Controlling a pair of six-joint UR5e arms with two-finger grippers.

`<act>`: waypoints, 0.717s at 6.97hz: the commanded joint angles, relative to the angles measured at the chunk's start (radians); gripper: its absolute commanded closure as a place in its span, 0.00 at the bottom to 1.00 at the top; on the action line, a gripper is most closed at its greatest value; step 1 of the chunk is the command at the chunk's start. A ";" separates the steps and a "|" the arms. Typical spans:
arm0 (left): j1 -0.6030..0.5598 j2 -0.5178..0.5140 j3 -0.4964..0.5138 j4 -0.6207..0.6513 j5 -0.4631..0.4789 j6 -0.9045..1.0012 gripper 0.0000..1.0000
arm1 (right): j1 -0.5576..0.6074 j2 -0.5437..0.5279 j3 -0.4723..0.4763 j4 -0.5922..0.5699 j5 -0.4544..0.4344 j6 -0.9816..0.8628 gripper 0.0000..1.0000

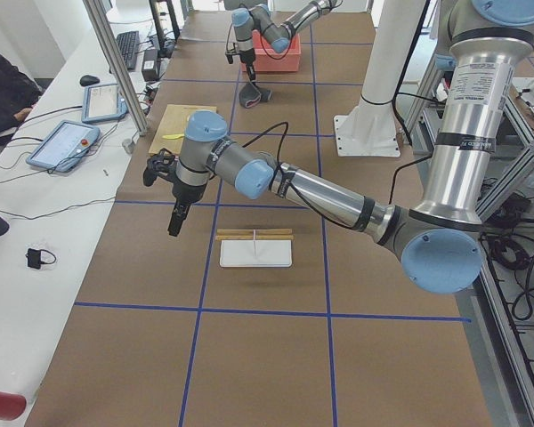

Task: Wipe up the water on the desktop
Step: 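Drag the towel back away from the robot with the right gripper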

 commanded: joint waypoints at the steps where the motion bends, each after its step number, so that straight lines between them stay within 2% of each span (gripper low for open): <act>1: -0.001 -0.001 0.012 -0.003 0.000 0.000 0.02 | 0.036 -0.005 0.003 -0.042 -0.014 -0.017 1.00; 2: -0.001 -0.001 0.022 -0.004 -0.002 0.002 0.01 | 0.004 0.003 0.013 -0.042 -0.030 -0.011 1.00; 5: -0.001 0.010 0.048 -0.015 -0.002 0.006 0.01 | -0.139 -0.005 0.171 -0.094 -0.082 0.099 1.00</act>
